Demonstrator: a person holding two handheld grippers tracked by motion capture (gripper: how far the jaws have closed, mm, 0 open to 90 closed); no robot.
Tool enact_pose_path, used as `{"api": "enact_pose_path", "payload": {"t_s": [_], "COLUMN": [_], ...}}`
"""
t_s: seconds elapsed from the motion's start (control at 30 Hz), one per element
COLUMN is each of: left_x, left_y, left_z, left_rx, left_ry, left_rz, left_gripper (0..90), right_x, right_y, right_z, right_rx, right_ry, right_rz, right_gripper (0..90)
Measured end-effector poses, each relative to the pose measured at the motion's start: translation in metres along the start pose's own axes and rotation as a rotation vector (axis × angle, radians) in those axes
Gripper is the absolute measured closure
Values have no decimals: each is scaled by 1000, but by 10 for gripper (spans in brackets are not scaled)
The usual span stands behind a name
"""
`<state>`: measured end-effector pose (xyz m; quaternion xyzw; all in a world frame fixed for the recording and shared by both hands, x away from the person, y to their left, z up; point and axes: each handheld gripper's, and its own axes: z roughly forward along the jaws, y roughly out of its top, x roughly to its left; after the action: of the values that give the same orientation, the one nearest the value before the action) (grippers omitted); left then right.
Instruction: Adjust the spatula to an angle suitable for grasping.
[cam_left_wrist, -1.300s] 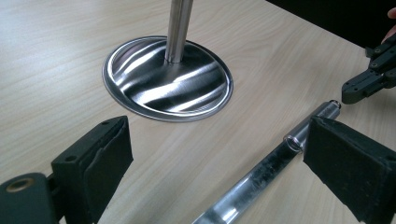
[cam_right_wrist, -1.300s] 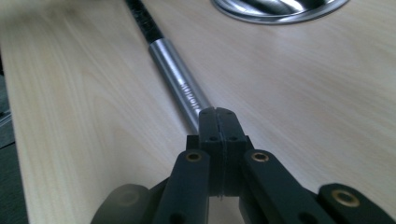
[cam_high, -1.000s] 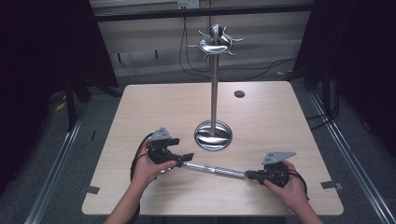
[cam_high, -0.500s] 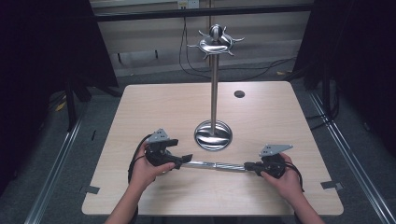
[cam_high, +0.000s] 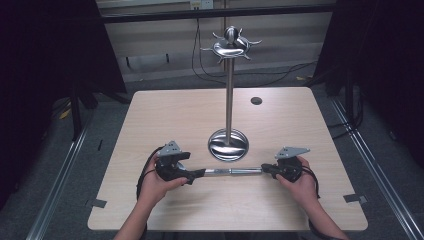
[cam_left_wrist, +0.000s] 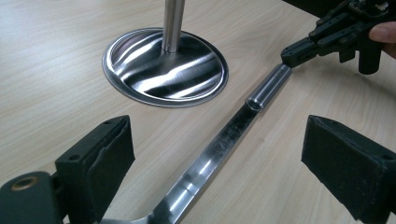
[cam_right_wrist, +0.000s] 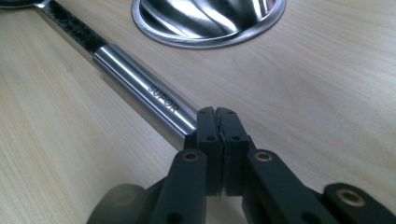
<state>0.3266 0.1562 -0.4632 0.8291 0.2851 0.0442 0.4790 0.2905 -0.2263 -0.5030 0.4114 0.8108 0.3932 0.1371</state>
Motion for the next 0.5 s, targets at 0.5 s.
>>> {"api": "enact_pose_path", "payload": {"t_s": [0.5], "left_x": [-8], "left_y": [10], "left_z": [26], "left_rx": [42], "left_ry": [-57], "left_rz": [54], "left_gripper": [105], "right_x": [-5], "right_y": [-11], "right_z": [-29], "right_rx": [-88], "right_ry": [8], "right_rz": [66], "right_gripper": [450]}}
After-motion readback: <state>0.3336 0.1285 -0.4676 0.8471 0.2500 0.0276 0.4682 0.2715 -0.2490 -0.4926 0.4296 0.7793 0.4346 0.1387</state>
